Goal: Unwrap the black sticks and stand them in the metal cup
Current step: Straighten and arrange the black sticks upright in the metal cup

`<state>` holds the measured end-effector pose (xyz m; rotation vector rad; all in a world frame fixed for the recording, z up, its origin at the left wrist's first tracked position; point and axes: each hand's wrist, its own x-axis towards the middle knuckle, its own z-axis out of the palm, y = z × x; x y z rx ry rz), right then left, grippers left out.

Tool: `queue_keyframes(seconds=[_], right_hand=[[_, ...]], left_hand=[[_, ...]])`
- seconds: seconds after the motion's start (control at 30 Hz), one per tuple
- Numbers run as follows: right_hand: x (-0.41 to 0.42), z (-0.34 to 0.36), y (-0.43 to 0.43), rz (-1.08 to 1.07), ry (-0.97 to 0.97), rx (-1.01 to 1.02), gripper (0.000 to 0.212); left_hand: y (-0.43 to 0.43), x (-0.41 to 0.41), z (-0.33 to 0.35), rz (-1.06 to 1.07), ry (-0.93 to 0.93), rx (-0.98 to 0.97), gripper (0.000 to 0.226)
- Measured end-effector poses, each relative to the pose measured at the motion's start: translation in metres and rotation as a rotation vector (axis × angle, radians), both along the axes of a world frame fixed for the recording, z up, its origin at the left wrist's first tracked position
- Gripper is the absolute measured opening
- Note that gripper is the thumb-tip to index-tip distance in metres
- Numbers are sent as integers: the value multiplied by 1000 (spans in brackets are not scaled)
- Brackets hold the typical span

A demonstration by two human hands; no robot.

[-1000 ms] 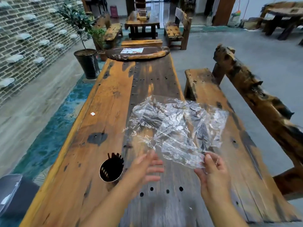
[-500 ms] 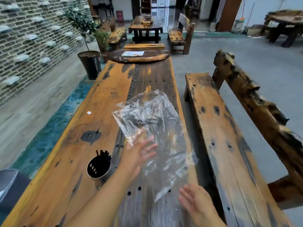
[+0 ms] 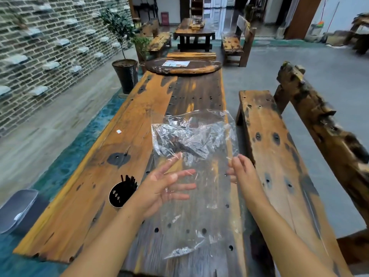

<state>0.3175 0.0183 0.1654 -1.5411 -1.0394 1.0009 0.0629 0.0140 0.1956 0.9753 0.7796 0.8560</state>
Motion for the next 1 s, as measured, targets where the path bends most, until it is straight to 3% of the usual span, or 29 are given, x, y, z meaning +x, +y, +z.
queue_keyframes(seconds=[0.1, 0.2, 0.47, 0.63, 0.8, 1.0], right_hand=[[-2, -3, 3, -2, 5, 99, 48], [-2, -11, 1, -19, 50, 142, 52], [-1, -29, -10, 14, 48, 127, 31], [2, -71, -12, -56, 4, -52, 40], [-3, -116, -19, -47, -120, -198, 37], [-9, -156, -14, -58, -198, -330, 39]], left_hand=[[1, -9, -2, -16, -19, -18, 52], [4, -17, -6, 88, -20, -83, 43], [18, -19, -53, 496, 503, -27, 18], [3, -13, -91, 500, 871, 173, 18], [-5, -20, -141, 449, 1015, 169, 36], [5, -22, -183, 308, 1067, 81, 26]])
